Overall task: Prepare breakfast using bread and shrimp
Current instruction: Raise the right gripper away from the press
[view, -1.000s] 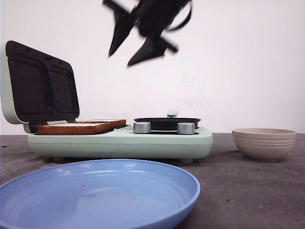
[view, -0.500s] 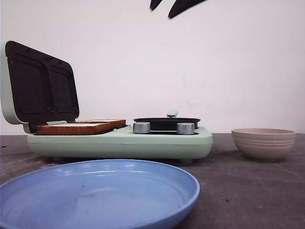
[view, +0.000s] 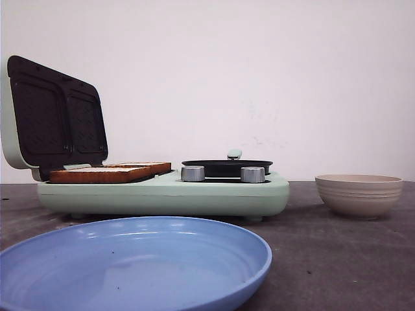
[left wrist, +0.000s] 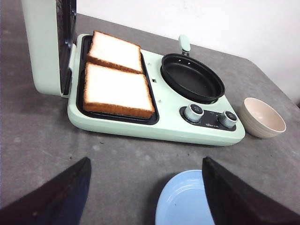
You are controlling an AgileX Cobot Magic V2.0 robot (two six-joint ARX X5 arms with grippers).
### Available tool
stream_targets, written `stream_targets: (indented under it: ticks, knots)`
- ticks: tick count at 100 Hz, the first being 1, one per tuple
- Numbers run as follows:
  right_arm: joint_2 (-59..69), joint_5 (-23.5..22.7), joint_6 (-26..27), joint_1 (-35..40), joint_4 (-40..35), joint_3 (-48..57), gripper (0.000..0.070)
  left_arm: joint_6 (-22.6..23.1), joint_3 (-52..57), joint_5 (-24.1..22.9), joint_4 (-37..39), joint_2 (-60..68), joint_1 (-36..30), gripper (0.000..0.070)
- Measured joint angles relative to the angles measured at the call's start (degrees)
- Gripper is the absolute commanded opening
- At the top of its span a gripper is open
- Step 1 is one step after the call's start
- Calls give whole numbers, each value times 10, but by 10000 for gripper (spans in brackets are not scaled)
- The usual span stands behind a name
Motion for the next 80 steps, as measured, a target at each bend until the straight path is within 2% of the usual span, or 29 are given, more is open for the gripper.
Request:
stream_targets:
  ticks: [14, 41, 71, 75, 80]
  knots:
    - [-99, 14, 22, 0, 17, -100, 22, 0, 0, -1, 0, 0, 0, 405]
    - [-273, 28, 70, 0, 4, -265, 2, 0, 0, -1, 0, 0, 0, 405]
    - [-377, 44, 102, 0, -31, -306, 7, 0, 0, -1, 0, 0, 0, 406]
    - [-384, 44, 102, 0, -32, -306, 39, 0, 0, -1, 0, 0, 0, 406]
    - [-388, 44, 102, 0, -32, -306, 155, 0, 0, -1, 0, 0, 0, 406]
